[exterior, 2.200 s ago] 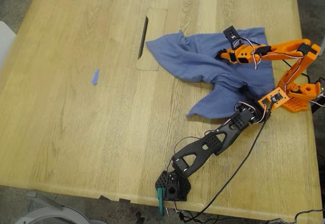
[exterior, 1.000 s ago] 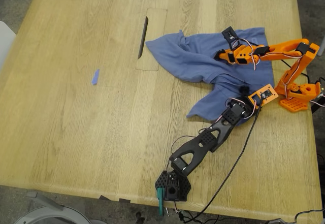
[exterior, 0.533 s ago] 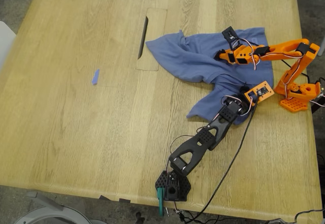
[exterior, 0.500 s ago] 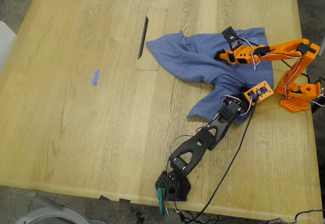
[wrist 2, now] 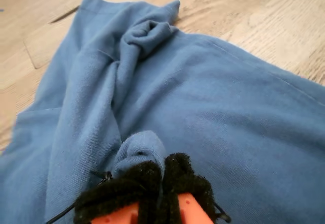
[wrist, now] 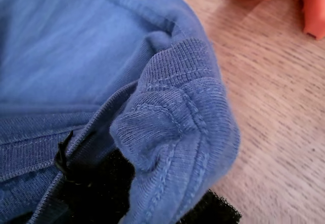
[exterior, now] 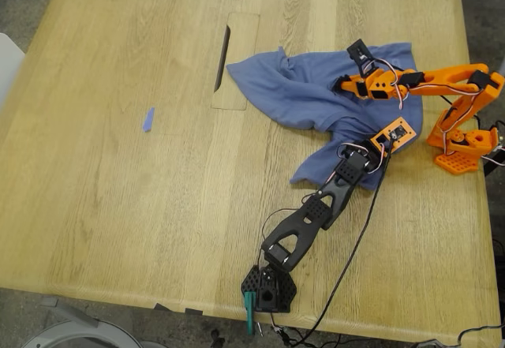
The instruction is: Fold a T-shirt
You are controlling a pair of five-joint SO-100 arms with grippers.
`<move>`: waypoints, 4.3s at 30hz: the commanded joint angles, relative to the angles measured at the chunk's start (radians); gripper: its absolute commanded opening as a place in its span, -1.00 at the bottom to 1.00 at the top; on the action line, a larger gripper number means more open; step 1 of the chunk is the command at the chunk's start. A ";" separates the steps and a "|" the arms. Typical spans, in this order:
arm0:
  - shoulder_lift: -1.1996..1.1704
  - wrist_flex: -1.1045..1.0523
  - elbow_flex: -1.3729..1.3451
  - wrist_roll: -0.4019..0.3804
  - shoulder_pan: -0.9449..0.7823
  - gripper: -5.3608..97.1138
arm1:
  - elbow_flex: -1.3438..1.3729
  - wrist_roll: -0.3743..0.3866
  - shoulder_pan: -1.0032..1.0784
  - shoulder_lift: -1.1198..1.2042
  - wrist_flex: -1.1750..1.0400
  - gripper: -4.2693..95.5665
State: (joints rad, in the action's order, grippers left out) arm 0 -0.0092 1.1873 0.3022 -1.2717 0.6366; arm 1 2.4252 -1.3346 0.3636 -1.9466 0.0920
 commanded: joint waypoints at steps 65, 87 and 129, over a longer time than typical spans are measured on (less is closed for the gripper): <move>-1.371 0.646 -0.221 0.003 -0.299 -0.89 | -0.877 -0.014 -0.123 -0.255 -0.249 -0.92; -1.566 0.238 -0.218 0.023 -0.339 -0.90 | -1.198 -0.029 -0.264 -0.127 -0.094 -0.92; -1.741 -0.316 -0.218 -0.037 -0.325 -0.90 | -1.468 -0.041 -0.175 -0.114 -0.009 -0.92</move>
State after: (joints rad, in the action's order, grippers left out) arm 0 -1.6045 0.9541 0.0690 -1.2885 0.3022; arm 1 1.0170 -1.3698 0.1718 -2.0310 0.0874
